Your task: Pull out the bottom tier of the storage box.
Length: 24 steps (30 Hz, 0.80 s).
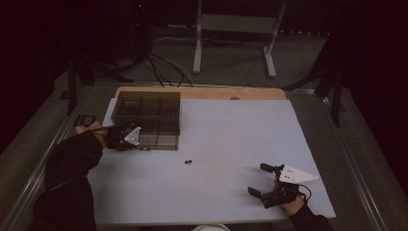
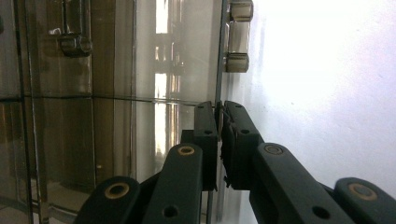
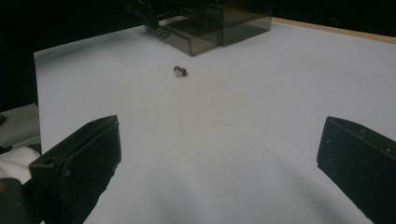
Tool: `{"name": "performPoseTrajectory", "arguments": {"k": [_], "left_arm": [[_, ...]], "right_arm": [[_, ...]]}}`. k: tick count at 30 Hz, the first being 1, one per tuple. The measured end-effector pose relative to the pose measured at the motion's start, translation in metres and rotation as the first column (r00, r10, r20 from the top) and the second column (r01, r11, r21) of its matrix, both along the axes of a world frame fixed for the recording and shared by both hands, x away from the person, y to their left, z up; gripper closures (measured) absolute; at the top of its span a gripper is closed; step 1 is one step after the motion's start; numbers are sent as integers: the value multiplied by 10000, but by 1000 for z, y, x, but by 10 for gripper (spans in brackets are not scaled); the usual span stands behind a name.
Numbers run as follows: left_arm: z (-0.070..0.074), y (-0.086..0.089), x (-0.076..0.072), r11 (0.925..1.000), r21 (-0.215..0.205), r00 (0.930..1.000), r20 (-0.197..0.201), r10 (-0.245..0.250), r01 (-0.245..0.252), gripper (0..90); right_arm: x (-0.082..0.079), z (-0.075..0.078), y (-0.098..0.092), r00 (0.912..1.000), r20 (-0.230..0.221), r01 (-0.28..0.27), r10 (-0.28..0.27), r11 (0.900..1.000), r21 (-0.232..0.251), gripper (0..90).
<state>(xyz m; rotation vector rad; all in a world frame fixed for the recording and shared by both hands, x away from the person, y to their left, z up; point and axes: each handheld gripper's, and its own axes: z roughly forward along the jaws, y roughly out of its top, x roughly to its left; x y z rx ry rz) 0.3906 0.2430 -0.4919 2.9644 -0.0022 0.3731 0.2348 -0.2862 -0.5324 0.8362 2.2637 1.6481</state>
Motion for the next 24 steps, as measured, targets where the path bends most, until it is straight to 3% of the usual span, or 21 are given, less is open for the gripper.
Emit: {"name": "performPoseTrajectory", "arguments": {"k": [24], "left_arm": [[1, -3, -10, 9997, 78, 9991, -376, 217, -215, 873]], "right_arm": [[0, 0, 0, 10000, 22, -7, 7, 10000, -40, 0]]}}
